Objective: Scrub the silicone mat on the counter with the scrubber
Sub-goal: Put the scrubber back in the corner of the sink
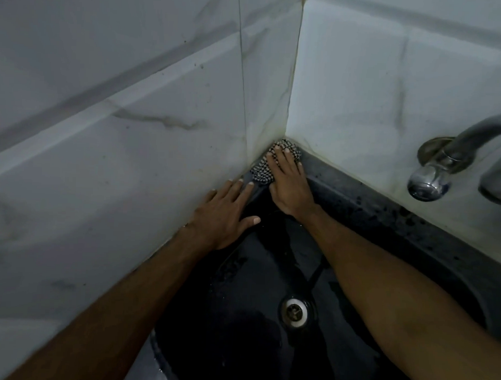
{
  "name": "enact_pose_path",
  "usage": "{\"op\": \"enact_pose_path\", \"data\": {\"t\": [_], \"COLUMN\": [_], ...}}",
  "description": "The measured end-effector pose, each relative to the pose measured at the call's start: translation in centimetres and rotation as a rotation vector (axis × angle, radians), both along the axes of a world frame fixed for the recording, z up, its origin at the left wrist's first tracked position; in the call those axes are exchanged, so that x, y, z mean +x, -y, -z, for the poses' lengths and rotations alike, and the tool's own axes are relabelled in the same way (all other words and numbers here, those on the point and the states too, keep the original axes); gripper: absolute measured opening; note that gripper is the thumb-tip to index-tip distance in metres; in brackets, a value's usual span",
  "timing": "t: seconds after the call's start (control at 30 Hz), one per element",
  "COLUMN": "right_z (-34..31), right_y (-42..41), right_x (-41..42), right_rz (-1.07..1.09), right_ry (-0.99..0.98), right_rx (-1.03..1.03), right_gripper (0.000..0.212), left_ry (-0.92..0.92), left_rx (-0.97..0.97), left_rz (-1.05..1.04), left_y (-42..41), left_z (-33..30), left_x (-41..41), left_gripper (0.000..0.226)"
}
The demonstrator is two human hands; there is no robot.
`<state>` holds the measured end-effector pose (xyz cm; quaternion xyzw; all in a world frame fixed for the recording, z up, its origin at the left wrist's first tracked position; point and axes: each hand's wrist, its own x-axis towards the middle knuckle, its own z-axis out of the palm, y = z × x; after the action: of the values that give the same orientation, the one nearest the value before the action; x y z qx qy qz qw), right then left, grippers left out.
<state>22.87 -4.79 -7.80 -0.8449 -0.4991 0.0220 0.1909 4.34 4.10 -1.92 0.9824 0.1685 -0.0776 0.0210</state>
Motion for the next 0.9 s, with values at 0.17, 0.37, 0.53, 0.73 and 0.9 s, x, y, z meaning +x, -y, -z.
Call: {"op": "enact_pose_path", "data": {"t": [0.17,0.37,0.53,0.73,0.9], "right_z": [-1.8,-5.7,-7.9,-9.6,-10.3], "right_y": [0.6,6.3,16.0,27.8,38.6], "right_x": [-0.3,-4.8,-8.5,-11.7,-14.3], "right_rz": [-0.009,0.102,0.178,0.296,0.396], "right_ry": [-0.008,-0.137,-0.098,-0.095,-0.082], "right_rx": [-0.113,-0.027,-0.049,-0.037,-0.045], "right_gripper": [0.075,0.073,0.07,0.066,0.067], "left_ry": [0.001,-0.04,-0.003,0.047,0.106], "left_rx": [-0.035,-0.116,-0.135,-0.115,-0.105], "left_rz": [-0.024,-0.034,0.035,0.146,0.195], "left_y": [1.9,6.5,13.0,23.2,33.0], "left_z": [-0.1,-2.0,-4.4,-5.2,-4.7], "left_x": [-2.5,-5.7,-6.5,-6.0,-5.8], "left_gripper": [0.079,0.079,0.079,0.079,0.08]}}
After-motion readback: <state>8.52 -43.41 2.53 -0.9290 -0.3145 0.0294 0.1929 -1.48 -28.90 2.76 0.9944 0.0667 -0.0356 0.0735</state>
